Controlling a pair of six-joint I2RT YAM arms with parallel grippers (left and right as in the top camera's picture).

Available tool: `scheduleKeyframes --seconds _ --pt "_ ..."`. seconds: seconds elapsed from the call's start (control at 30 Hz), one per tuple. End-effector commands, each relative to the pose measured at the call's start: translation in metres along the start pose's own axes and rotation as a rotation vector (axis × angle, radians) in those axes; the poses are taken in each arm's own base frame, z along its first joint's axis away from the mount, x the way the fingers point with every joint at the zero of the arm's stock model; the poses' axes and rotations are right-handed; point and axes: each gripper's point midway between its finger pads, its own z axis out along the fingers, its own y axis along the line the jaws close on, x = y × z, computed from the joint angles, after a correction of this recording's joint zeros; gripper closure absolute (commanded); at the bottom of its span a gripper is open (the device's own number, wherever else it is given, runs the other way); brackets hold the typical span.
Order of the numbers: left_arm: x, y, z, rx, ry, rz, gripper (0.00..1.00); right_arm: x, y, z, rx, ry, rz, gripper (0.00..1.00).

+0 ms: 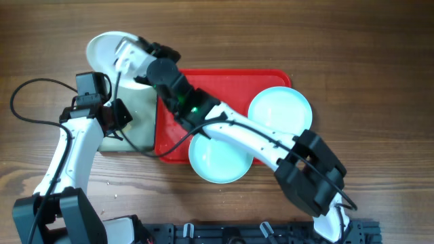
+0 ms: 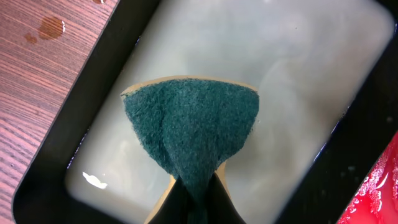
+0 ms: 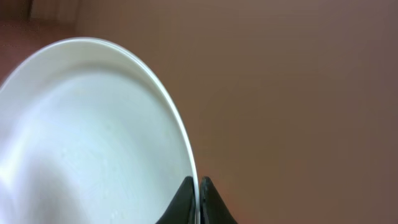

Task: Clean dirty plates on tray and stack at the side
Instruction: 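Carry the white plate with the right gripper to the table's right side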

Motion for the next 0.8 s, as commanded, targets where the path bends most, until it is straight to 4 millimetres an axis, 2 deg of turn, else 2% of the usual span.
scheduleKeyframes --seconds 0.0,0.1,0.17,0.2,0.27,0.3,0.33,0.4,0.43,0.5,0.57,0.67,0.73,0.77 --pt "0.001 0.002 0.001 -0.011 -0.005 -0.006 0.96 0.046 -0.021 0.016 -0.057 0.125 0.519 0.95" --pt "0.0 0.001 0.001 -0.01 -0.008 -0.007 0.96 0.083 -0.027 0.019 -0.157 0.246 0.789 0.96" --pt "0.0 0.001 0.001 -0.01 -0.008 -0.007 0.96 0.085 -0.025 0.016 -0.318 0.259 0.89 0.96" --pt "-0.001 0.001 0.001 -0.009 -0.01 -0.007 0.96 0.083 -0.03 0.013 -0.409 0.251 0.936 0.96" --pt "-0.001 0.001 0.001 -0.008 -0.012 -0.007 0.96 0.098 -0.064 0.005 -0.416 0.298 1.037 0.96" --pt "-0.001 0.001 0.001 -0.008 -0.012 -0.007 0.96 0.116 -0.092 -0.002 -0.364 0.339 1.062 0.96" --pt "-0.001 0.001 0.001 -0.008 -0.012 -0.007 0.96 0.13 -0.111 -0.008 -0.325 0.376 1.081 0.96" --pt "-0.001 0.001 0.001 -0.008 -0.012 -0.007 0.96 0.18 -0.167 -0.03 -0.2 0.481 1.152 0.96" --pt "-0.002 0.001 0.001 -0.007 -0.014 -0.007 0.96 0.198 -0.184 -0.038 -0.157 0.516 1.178 0.96" --pt "-0.003 0.0 0.001 -0.005 -0.021 -0.008 0.96 0.254 -0.227 -0.067 -0.048 0.621 1.224 0.95" --pt "-0.004 0.0 0.001 -0.003 -0.025 -0.008 0.96 0.294 -0.255 -0.096 0.014 0.701 1.226 0.96" --pt "-0.006 -0.001 0.001 0.0 -0.032 -0.009 0.96 0.353 -0.293 -0.153 0.124 0.837 1.226 0.96" --pt "-0.006 -0.003 0.001 0.013 -0.032 -0.008 0.96 0.386 -0.315 -0.19 0.237 0.917 1.279 0.96" --pt "-0.006 -0.004 0.001 0.015 -0.031 -0.008 0.96 0.395 -0.32 -0.201 0.27 0.94 1.29 0.96"
